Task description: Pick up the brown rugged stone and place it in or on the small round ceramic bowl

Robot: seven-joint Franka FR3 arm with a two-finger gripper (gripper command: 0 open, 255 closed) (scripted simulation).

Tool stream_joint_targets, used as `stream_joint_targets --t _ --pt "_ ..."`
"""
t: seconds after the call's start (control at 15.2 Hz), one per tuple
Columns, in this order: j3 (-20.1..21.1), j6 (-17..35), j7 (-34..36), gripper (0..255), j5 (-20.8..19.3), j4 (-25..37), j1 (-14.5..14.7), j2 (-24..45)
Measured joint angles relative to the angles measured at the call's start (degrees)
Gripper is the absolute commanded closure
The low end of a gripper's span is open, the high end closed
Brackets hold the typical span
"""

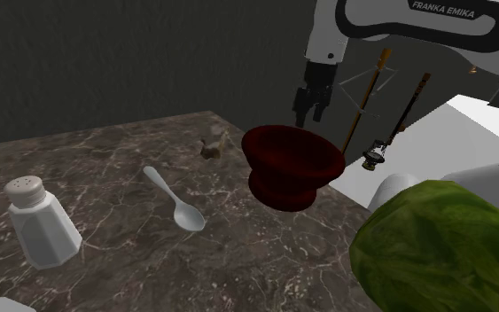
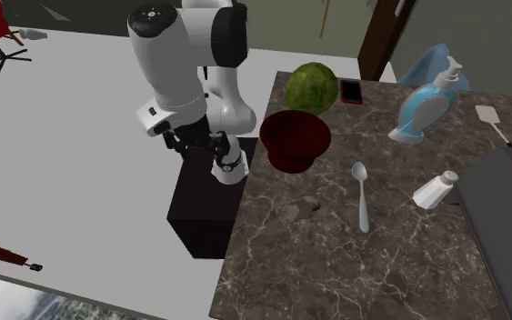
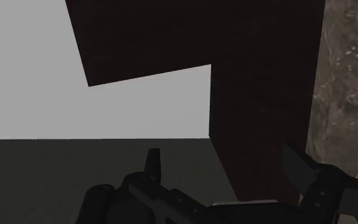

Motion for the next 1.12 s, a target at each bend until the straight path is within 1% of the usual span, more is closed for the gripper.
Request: stream_joint_targets --t 0.07,0.2,0.59,0.73,0.79,1.12 --pt "0.0 0.0 0.0 0 0.0 0.0 0.0 0.0" --pt "2.2 0.44 3.78 0 1.56 -0.09 -0.17 -0.09" --pt "11.3 2.24 21.21 0 7.22 3.73 -1.83 3.06" --pt "14.86 3.97 27.66 0 8.99 4.45 -2.44 4.57" --pt "16.37 4.24 30.7 0 9.62 5.32 -2.83 5.19" --pt "24.53 6.85 46.25 0 11.0 12.46 -5.67 12.51"
